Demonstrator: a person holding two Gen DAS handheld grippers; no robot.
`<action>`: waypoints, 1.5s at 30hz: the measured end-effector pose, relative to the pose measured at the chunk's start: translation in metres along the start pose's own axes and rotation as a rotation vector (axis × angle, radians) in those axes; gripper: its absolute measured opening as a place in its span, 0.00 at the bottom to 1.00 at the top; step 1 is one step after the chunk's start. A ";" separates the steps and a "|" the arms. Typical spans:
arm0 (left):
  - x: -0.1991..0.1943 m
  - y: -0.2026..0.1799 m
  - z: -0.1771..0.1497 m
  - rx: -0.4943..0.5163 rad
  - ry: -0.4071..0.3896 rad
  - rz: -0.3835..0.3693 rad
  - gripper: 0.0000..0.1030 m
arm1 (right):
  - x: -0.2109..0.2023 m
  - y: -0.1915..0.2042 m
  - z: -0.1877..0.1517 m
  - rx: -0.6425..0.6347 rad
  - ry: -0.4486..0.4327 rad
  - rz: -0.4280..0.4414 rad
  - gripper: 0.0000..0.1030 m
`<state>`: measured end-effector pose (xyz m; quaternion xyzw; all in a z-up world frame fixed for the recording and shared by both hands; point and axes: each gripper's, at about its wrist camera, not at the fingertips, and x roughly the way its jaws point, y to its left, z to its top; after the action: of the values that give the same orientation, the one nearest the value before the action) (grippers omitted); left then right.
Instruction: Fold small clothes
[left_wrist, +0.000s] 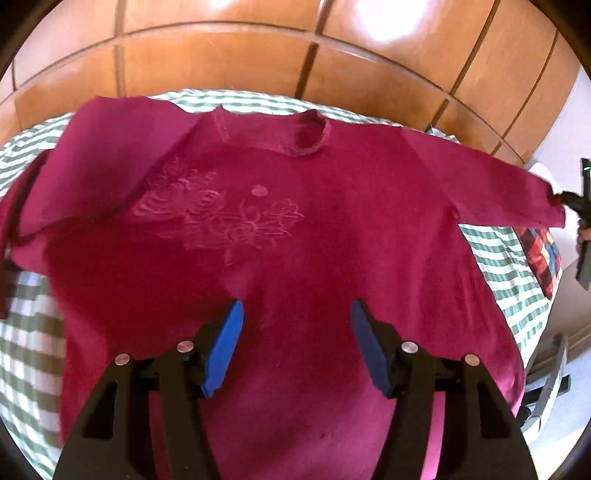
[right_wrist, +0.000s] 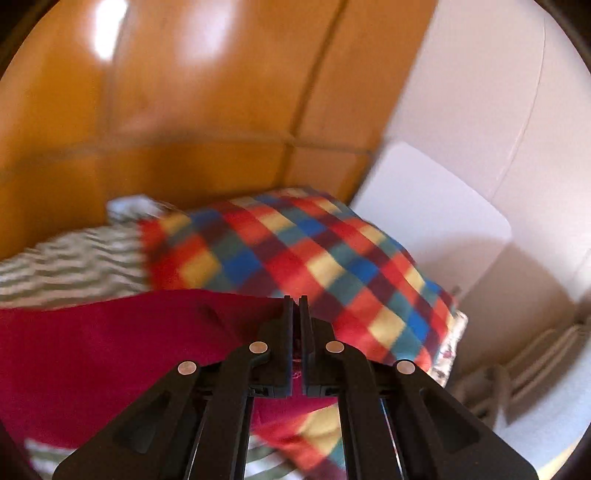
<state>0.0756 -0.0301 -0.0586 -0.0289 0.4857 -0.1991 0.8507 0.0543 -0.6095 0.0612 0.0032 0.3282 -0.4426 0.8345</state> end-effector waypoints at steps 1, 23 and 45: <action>0.003 -0.002 0.001 0.001 0.004 -0.002 0.59 | 0.012 -0.004 0.001 0.005 0.017 -0.023 0.01; -0.112 0.159 -0.029 -0.277 -0.216 0.475 0.73 | -0.105 0.117 -0.067 -0.091 -0.034 0.478 0.83; -0.142 0.254 0.015 -0.225 -0.204 0.429 0.04 | -0.162 0.318 -0.200 -0.312 0.059 0.755 0.89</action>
<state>0.1034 0.2531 0.0030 -0.0395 0.4116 0.0451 0.9094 0.1175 -0.2377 -0.0973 0.0095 0.3912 -0.0498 0.9189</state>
